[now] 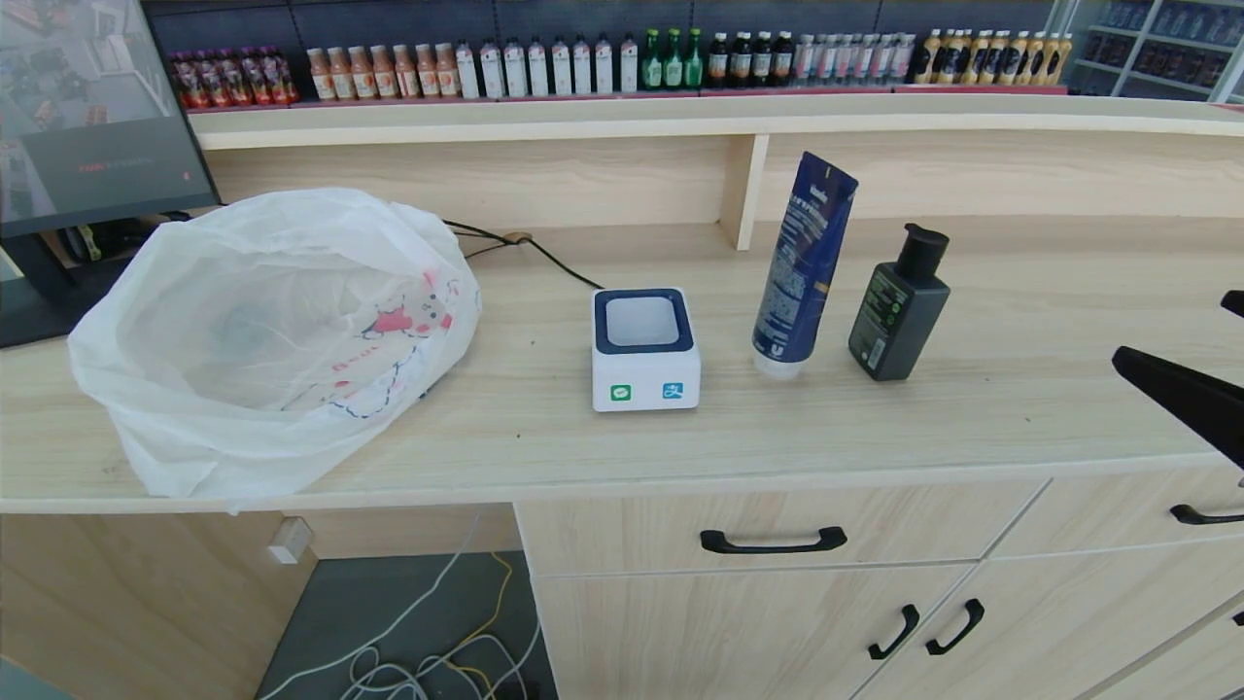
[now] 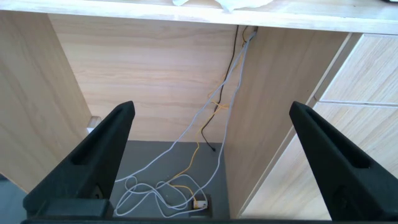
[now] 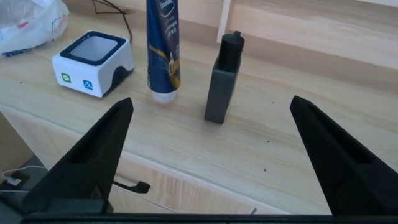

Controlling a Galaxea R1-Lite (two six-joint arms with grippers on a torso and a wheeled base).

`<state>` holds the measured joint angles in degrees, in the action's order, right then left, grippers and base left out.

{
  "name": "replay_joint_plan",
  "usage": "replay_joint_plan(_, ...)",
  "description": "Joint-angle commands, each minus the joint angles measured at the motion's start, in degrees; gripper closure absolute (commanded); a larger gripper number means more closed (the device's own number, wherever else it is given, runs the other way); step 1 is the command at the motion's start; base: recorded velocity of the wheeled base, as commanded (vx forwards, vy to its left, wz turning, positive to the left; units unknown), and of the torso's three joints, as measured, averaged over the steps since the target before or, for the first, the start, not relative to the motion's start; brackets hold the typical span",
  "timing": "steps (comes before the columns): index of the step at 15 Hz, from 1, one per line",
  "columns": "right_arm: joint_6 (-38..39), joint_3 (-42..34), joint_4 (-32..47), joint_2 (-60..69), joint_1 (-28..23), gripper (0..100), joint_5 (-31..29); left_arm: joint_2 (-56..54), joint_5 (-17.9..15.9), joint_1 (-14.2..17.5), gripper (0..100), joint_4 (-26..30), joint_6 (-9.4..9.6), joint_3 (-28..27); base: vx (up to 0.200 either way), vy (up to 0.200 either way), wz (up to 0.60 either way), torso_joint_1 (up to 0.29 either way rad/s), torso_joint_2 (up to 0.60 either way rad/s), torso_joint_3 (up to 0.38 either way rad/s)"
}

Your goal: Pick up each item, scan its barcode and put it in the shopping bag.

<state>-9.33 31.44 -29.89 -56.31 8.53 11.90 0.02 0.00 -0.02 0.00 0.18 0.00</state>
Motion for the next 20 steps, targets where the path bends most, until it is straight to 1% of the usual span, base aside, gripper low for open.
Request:
replay_joint_plan(1, -0.17, 3.54, -0.34, -6.45, 1.49, 0, -0.03, -0.02, 0.00, 0.02, 0, 0.00, -0.01, 0.00, 0.000, 0.000, 0.00, 0.000, 0.00, 0.000)
replay_joint_plan(3, -0.25, 5.39, -0.87, -8.91, 1.93, 0, -0.82, -0.02, 0.00, 0.02, 0, 0.00, -0.01, 0.00, 0.000, 0.000, 0.00, 0.000, 0.00, 0.000)
replay_joint_plan(5, -0.17, 6.00, -3.68, -11.81, 3.77, 0, -3.72, -0.02, 0.00, 0.02, 0, 0.00, -0.01, 0.00, 0.000, 0.000, 0.00, 0.000, 0.00, 0.000)
replay_joint_plan(7, 0.10, 7.41, -6.14, -15.15, 7.90, 0, -7.50, -0.02, 0.00, 0.02, 0, 0.00, -0.01, 0.00, 0.000, 0.000, 0.00, 0.000, 0.00, 0.000)
replay_joint_plan(8, 0.10, 7.85, -6.58, -16.03, 9.22, 0, -8.38, -0.02, 0.00, 0.02, 0, 0.00, -0.01, 0.00, 0.000, 0.000, 0.00, 0.000, 0.00, 0.000)
replay_joint_plan(9, 0.10, 9.25, -7.37, -18.05, 11.95, 0, -10.49, -0.02, 0.00, 0.02, 0, 0.00, -0.01, 0.00, 0.000, 0.000, 0.00, 0.000, 0.00, 0.000)
replay_joint_plan(12, 0.01, 11.63, -7.46, -20.77, 14.41, 0, -12.95, -0.02, 0.00, -0.06, 0, 0.00, -0.01, 0.00, 0.000, 0.000, 0.00, 0.000, 0.00, 0.000)
replay_joint_plan(15, 0.10, 16.11, -7.46, -23.76, 18.89, 0, -17.17, -0.02, 0.00, 0.02, 0, 0.00, -0.01, 0.00, 0.000, 0.000, 0.00, 0.000, 0.00, 0.000)
replay_joint_plan(17, 0.10, 17.43, -7.55, -24.64, 21.96, 0, -18.40, -0.02, 0.00, 0.02, 0, 0.00, -0.01, 0.00, 0.000, 0.000, 0.00, 0.000, 0.00, 0.000)
replay_joint_plan(20, 0.10, 18.48, -7.55, -25.34, 22.32, 0, -22.44, -0.02, 0.00, -0.06, 0, 0.00, -0.01, 0.00, 0.000, 0.000, 0.00, 0.000, 0.00, 0.000)
